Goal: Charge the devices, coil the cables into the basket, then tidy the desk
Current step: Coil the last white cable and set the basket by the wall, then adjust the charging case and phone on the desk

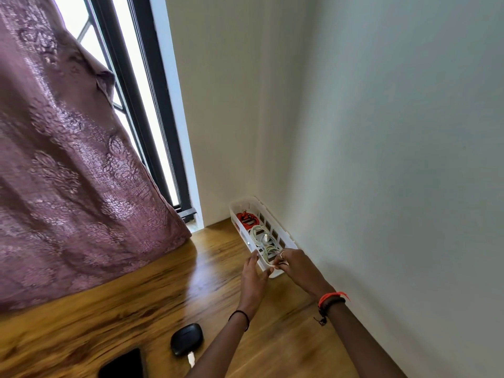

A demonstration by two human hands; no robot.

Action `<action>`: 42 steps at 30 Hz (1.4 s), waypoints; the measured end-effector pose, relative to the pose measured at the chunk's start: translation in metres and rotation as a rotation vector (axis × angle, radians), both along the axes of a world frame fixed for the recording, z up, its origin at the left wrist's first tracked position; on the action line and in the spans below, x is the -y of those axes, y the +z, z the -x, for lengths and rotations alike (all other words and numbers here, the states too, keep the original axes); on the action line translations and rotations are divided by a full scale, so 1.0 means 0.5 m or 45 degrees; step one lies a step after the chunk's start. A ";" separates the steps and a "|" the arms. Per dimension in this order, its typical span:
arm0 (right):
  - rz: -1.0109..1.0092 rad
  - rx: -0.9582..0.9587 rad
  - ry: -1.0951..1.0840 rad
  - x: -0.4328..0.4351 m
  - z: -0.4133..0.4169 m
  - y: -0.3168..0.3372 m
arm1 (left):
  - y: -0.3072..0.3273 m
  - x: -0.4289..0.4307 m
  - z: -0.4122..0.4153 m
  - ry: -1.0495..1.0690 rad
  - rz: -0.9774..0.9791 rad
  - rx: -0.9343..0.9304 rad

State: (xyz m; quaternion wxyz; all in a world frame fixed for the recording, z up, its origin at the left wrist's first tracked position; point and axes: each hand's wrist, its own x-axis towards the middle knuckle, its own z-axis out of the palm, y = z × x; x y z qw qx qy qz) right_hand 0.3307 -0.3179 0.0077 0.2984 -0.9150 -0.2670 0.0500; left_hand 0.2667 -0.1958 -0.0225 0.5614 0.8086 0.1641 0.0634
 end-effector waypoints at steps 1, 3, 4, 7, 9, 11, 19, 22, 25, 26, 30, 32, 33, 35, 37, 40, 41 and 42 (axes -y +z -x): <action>0.005 0.000 -0.001 0.000 0.001 0.000 | -0.001 0.000 0.000 -0.001 0.010 0.001; 0.015 0.002 -0.013 0.002 0.002 -0.004 | -0.003 0.002 0.000 -0.002 0.031 0.008; 0.013 0.002 -0.026 0.003 0.003 -0.006 | -0.002 0.004 0.000 -0.003 0.038 0.010; 0.021 0.007 -0.054 0.006 0.006 -0.010 | 0.001 0.011 -0.002 0.002 0.044 0.004; 0.027 0.008 -0.062 0.007 0.008 -0.011 | 0.003 0.013 -0.004 -0.018 0.025 -0.004; 0.020 0.027 -0.084 0.006 0.012 -0.012 | 0.007 0.011 -0.002 -0.057 0.004 -0.021; 0.069 0.113 -0.102 -0.002 0.042 -0.004 | 0.019 -0.021 0.034 -0.032 -0.062 -0.014; 0.004 0.154 -0.145 -0.016 0.075 -0.001 | 0.026 -0.044 0.068 0.034 -0.107 0.000; -0.115 0.194 -0.145 -0.030 0.124 0.007 | 0.029 -0.068 0.115 0.138 -0.178 0.056; -0.145 0.186 -0.134 -0.036 0.143 0.009 | 0.032 -0.076 0.136 0.176 -0.195 0.063; -0.180 0.105 -0.092 -0.058 0.204 0.006 | 0.030 -0.097 0.214 0.346 -0.179 0.068; -0.198 0.079 -0.077 -0.074 0.235 0.004 | 0.029 -0.107 0.254 0.400 -0.167 0.089; -0.209 0.087 -0.059 -0.089 0.257 0.008 | 0.031 -0.117 0.280 0.430 -0.153 0.095; -0.204 0.112 -0.028 -0.110 0.288 0.014 | 0.031 -0.133 0.314 0.481 -0.096 0.097; -0.210 0.095 0.013 -0.132 0.318 0.016 | 0.039 -0.148 0.349 0.507 -0.058 0.106; -0.242 0.060 0.101 -0.171 0.375 0.025 | 0.043 -0.180 0.413 0.578 -0.025 0.110; -0.253 0.058 0.126 -0.185 0.391 0.022 | 0.046 -0.189 0.435 0.605 -0.017 0.118; -0.248 0.045 0.144 -0.198 0.410 0.027 | 0.048 -0.200 0.457 0.629 -0.006 0.123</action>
